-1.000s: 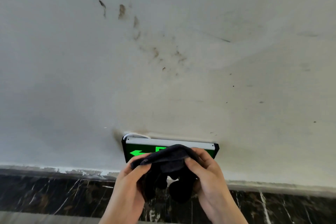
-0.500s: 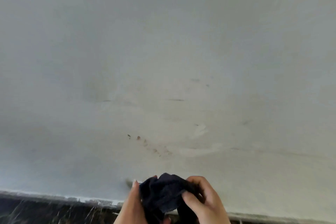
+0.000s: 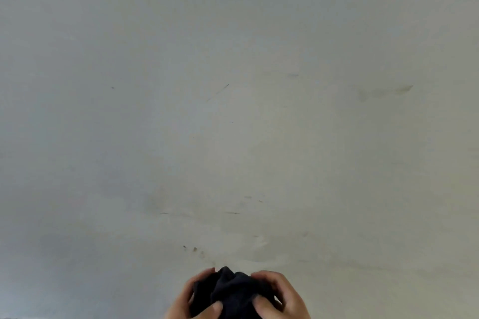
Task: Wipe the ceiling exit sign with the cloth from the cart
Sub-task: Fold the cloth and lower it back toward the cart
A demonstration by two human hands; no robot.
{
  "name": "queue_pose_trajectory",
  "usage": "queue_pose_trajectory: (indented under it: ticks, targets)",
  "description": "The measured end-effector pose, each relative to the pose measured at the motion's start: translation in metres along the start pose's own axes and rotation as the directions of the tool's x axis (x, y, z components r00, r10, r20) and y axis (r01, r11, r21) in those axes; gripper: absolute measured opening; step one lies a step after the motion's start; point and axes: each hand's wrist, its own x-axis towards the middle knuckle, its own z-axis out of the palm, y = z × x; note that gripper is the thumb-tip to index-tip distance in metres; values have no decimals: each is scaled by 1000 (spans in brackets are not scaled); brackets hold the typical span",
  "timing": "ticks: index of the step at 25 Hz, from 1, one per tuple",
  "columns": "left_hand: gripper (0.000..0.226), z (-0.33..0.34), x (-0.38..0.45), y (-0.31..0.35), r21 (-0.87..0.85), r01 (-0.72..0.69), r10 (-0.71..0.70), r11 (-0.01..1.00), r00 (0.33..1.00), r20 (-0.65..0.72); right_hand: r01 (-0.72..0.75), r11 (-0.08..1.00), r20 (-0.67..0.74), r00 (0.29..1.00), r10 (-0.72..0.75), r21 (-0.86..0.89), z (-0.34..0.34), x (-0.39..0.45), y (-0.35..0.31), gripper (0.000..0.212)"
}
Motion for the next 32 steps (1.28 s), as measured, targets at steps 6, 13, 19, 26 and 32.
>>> queue_pose_trajectory:
  ticks: [6,13,19,26,32]
  targets:
    - [85,-101,-6,-123,-233,113,-146,966,981,-126,-4,1000,93,996,4,3,15,8,-3,31]
    - [18,-131,-87,67,-258,-32,-61,965,937,-343,-55,996,325,943,76,-76,119,16,-2,26]
    - [24,-204,-151,87,-416,-187,-159,890,727,-668,-344,938,615,748,250,38,243,-22,-1,18]
    - [26,-287,-205,63,-504,-363,-292,784,502,-814,-560,827,761,519,390,-41,381,-71,26,22]
    - [23,-314,-198,12,-592,-286,-487,754,362,-795,-481,856,626,613,482,-188,433,-53,91,26]
